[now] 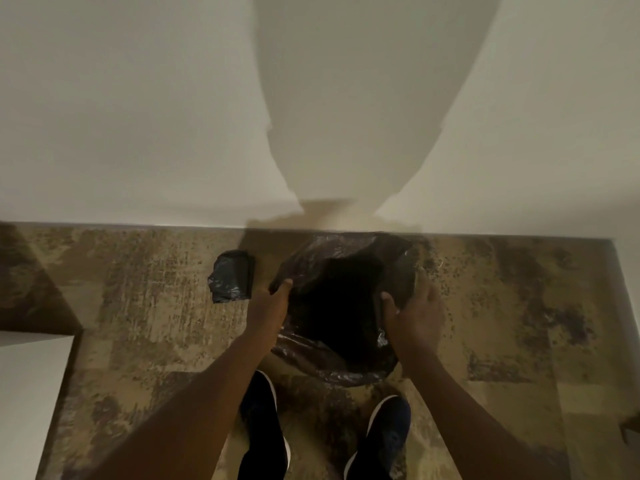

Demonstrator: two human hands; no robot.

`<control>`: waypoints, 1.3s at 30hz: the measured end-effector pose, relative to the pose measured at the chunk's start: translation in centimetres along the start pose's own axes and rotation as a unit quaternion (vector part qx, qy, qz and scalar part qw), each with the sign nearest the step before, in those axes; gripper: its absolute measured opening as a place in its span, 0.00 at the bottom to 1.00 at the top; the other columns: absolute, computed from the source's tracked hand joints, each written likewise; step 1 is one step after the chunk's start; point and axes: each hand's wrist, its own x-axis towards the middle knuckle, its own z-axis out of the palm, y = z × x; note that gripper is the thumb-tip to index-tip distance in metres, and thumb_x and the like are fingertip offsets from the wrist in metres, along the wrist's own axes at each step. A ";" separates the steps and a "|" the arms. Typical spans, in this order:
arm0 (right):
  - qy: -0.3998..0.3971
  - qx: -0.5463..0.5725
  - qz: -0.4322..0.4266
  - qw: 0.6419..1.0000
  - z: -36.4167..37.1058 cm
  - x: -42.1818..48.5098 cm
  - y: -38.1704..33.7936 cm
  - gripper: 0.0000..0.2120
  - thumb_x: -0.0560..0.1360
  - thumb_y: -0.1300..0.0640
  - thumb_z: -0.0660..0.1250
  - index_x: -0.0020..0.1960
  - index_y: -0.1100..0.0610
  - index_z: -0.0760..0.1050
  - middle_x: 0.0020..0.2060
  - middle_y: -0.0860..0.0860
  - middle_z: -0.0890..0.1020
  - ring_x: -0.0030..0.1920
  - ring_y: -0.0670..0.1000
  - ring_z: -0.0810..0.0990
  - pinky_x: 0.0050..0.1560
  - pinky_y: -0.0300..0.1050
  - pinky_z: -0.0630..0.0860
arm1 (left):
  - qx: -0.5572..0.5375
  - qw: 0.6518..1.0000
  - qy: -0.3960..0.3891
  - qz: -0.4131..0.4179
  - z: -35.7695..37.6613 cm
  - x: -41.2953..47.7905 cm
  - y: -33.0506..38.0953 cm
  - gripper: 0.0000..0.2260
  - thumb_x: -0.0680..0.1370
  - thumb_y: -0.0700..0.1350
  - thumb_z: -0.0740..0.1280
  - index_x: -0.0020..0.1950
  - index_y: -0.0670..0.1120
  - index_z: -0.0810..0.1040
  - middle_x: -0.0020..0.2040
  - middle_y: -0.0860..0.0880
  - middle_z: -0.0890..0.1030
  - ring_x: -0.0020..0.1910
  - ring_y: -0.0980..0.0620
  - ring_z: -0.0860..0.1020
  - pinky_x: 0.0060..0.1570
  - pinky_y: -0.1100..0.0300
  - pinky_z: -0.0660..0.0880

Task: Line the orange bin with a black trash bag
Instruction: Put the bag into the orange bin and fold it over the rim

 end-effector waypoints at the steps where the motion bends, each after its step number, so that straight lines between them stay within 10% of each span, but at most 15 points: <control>1: -0.006 -0.051 -0.091 0.995 0.5 0.4 -0.9 0.39 0.77 0.43 0.69 0.81 0.53 0.56 0.79 0.56 0.63 0.78 0.60 0.62 0.76 0.60 0.58 | 0.053 0.997 -0.005 0.047 0.2 0.3 -0.2 0.15 0.81 0.56 0.65 0.60 0.47 0.79 0.47 0.46 0.83 0.46 0.46 0.82 0.49 0.49 0.81; 8: -0.081 -0.192 -0.398 0.894 5.6 6.0 -6.2 0.43 0.76 0.48 0.69 0.83 0.52 0.48 0.83 0.56 0.53 0.82 0.62 0.50 0.79 0.67 0.51 | 0.256 0.932 -0.050 0.254 -1.1 2.6 -1.4 0.21 0.78 0.68 0.58 0.40 0.52 0.76 0.33 0.50 0.79 0.33 0.49 0.80 0.36 0.50 0.78; 14: -0.091 -0.218 -0.293 0.926 7.4 10.8 -7.3 0.30 0.76 0.53 0.66 0.77 0.53 0.65 0.69 0.56 0.76 0.74 0.62 0.69 0.76 0.65 0.56 | 0.201 0.952 -0.062 0.221 -2.2 5.5 -1.6 0.40 0.73 0.75 0.55 0.40 0.37 0.79 0.30 0.43 0.78 0.29 0.46 0.79 0.36 0.52 0.77; 19: -0.199 -0.100 -0.134 0.966 7.2 14.1 -4.9 0.08 0.75 0.54 0.70 0.54 0.52 0.81 0.50 0.54 0.84 0.54 0.58 0.81 0.49 0.46 0.73 | 0.103 0.987 -0.017 0.126 -2.5 8.5 -1.9 0.22 0.80 0.63 0.61 0.50 0.47 0.87 0.42 0.45 0.86 0.44 0.45 0.85 0.53 0.44 0.81; 24: -0.322 -0.007 -0.095 0.942 6.7 16.4 -3.2 0.15 0.72 0.43 0.75 0.44 0.55 0.81 0.38 0.52 0.81 0.40 0.54 0.78 0.39 0.43 0.73 | 0.116 0.986 0.026 0.118 -1.5 11.0 -1.0 0.21 0.83 0.57 0.61 0.57 0.43 0.85 0.47 0.46 0.82 0.49 0.45 0.80 0.53 0.54 0.76; 27: -0.379 0.040 -0.062 0.922 6.3 17.4 -3.0 0.20 0.75 0.41 0.72 0.52 0.59 0.81 0.46 0.55 0.82 0.46 0.56 0.80 0.49 0.50 0.77 | 0.109 0.988 0.036 0.101 -0.7 12.4 -0.5 0.21 0.83 0.56 0.61 0.59 0.40 0.84 0.45 0.48 0.80 0.50 0.44 0.78 0.52 0.55 0.73; 34: -0.243 0.016 0.013 0.970 8.3 18.9 -2.5 0.25 0.80 0.41 0.64 0.47 0.65 0.80 0.37 0.55 0.80 0.42 0.55 0.78 0.37 0.43 0.70 | 0.086 0.995 0.046 -0.007 1.1 15.0 0.2 0.18 0.81 0.55 0.67 0.40 0.42 0.77 0.38 0.48 0.77 0.46 0.44 0.78 0.54 0.53 0.76; 39: -0.180 -0.052 0.036 0.982 9.6 19.7 -1.6 0.27 0.81 0.42 0.63 0.49 0.68 0.82 0.36 0.59 0.79 0.37 0.57 0.78 0.31 0.43 0.66 | 0.060 0.995 0.019 -0.071 1.6 15.7 -0.5 0.15 0.78 0.53 0.72 0.45 0.40 0.79 0.53 0.39 0.83 0.52 0.39 0.81 0.60 0.46 0.78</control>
